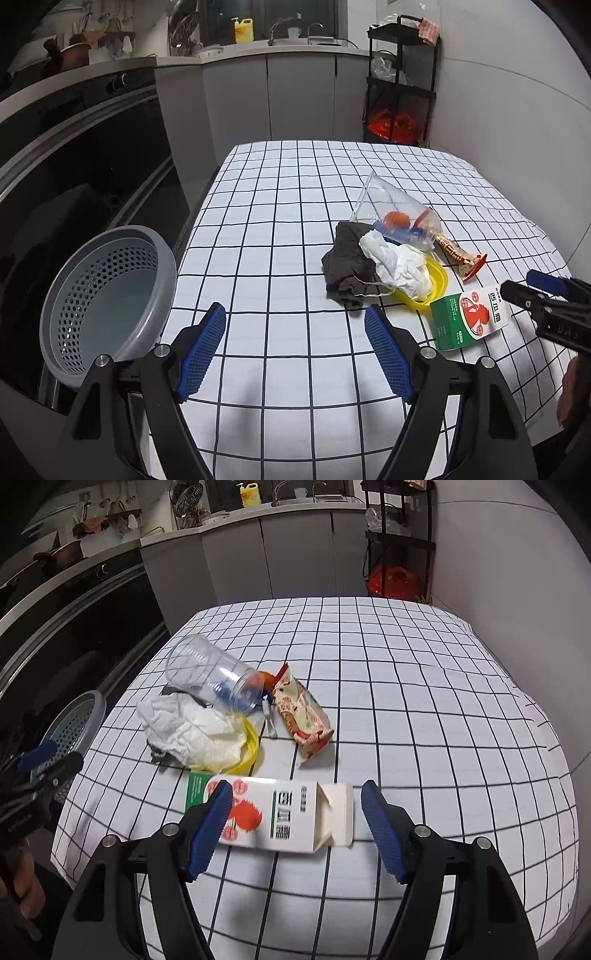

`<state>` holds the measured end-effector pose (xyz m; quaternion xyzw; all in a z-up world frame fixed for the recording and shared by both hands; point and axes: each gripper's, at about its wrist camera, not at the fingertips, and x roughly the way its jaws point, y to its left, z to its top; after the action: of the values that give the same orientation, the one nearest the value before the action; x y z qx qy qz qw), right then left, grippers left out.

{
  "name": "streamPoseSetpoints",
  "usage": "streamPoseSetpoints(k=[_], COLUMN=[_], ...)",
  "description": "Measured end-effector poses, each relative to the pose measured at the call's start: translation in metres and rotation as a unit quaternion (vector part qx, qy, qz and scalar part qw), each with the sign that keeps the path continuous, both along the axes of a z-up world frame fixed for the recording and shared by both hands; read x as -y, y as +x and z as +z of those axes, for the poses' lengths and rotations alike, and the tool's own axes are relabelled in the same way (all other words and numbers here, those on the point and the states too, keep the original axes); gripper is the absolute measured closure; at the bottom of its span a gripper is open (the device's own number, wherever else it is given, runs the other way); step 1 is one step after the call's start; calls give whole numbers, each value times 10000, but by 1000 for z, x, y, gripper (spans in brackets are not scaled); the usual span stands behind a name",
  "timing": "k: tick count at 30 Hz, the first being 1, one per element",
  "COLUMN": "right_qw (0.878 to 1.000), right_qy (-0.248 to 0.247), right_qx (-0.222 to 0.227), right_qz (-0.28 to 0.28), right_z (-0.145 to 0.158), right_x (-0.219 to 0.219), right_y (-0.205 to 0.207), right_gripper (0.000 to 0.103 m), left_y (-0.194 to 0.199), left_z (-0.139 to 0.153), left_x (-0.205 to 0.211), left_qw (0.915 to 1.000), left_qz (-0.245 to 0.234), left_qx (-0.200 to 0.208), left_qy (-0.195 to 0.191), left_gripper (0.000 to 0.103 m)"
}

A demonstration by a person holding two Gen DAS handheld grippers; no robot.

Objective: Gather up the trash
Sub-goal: 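Move both tools back from the basket to the table, then grasp the red-and-cream snack wrapper with the right tool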

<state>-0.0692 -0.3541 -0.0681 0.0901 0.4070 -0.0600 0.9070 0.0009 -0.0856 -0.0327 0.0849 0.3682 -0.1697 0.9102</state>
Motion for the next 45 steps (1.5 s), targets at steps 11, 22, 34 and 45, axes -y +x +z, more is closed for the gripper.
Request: streamPoseSetpoints(k=[11, 22, 34, 45], right_qw=[9994, 9965, 9967, 9994], right_qy=[-294, -407, -296, 148], right_qx=[-194, -725, -743, -303], right_qz=[17, 42, 159, -109], right_z=[-15, -45, -42, -10], right_x=[9, 16, 13, 32], right_y=[59, 96, 100, 75], right_gripper=[34, 34, 69, 74], left_y=[6, 13, 13, 9], left_z=[-9, -17, -20, -16], left_x=[8, 11, 14, 37], left_qw=[10000, 9998, 9997, 9997], left_qz=[-4, 1, 2, -138], left_qx=[-74, -197, -228, -105], left_qy=[-32, -18, -96, -160], left_gripper=[25, 25, 25, 20])
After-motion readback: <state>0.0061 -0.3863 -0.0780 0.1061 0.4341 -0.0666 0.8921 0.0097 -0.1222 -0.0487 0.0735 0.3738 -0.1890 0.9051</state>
